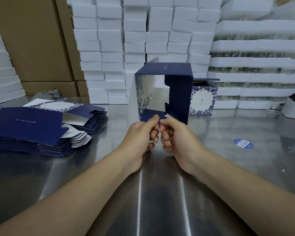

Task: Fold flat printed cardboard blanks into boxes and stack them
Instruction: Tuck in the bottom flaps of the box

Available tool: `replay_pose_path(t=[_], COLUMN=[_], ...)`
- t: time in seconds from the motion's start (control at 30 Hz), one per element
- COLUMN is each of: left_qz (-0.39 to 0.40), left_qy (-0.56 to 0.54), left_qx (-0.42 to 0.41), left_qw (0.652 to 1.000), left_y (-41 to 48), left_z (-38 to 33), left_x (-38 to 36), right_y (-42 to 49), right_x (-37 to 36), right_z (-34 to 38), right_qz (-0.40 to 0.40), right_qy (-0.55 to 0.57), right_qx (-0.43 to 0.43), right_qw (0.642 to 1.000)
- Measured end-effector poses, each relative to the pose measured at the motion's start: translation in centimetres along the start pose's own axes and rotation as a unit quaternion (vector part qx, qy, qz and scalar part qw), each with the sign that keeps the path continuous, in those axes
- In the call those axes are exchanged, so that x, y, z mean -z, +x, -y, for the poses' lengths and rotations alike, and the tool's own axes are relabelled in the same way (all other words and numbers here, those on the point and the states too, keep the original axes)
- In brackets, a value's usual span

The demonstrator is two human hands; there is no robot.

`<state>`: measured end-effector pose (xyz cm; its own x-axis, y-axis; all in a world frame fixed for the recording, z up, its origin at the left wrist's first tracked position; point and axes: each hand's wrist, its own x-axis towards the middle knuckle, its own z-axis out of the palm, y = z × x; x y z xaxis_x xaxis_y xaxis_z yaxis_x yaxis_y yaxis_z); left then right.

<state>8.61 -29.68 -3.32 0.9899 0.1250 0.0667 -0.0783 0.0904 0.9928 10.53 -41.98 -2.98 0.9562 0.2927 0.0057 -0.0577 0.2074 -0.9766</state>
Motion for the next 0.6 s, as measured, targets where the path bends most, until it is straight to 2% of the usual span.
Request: replay_pose_path(t=[0.13, 0.3, 0.53, 0.6], left_qz=[-0.015, -0.031, -0.006, -0.006], left_qy=[-0.026, -0.048, 0.005, 0.021], left_qx=[0.018, 0.027, 0.018, 0.016], left_qw=[0.999, 0.998, 1.000, 1.000], left_y=[-0.23, -0.16, -0.06, -0.09], left_z=[-0.21, -0.15, -0.08, -0.06], left_x=[-0.26, -0.20, -0.28, -0.50], right_y=[-0.16, -0.26, -0.56, -0.46], right_x=[-0.43, -0.59, -0.39, -0.26], right_z=[0.06, -0.07, 0.29, 0.38], right_qz=[-0.025, -0.051, -0.005, -0.019], right_qy=[0.034, 0.015, -0.029, -0.008], right_qx=[0.037, 0.035, -0.001, -0.012], right_qw=[0.998, 0.998, 1.000, 1.000])
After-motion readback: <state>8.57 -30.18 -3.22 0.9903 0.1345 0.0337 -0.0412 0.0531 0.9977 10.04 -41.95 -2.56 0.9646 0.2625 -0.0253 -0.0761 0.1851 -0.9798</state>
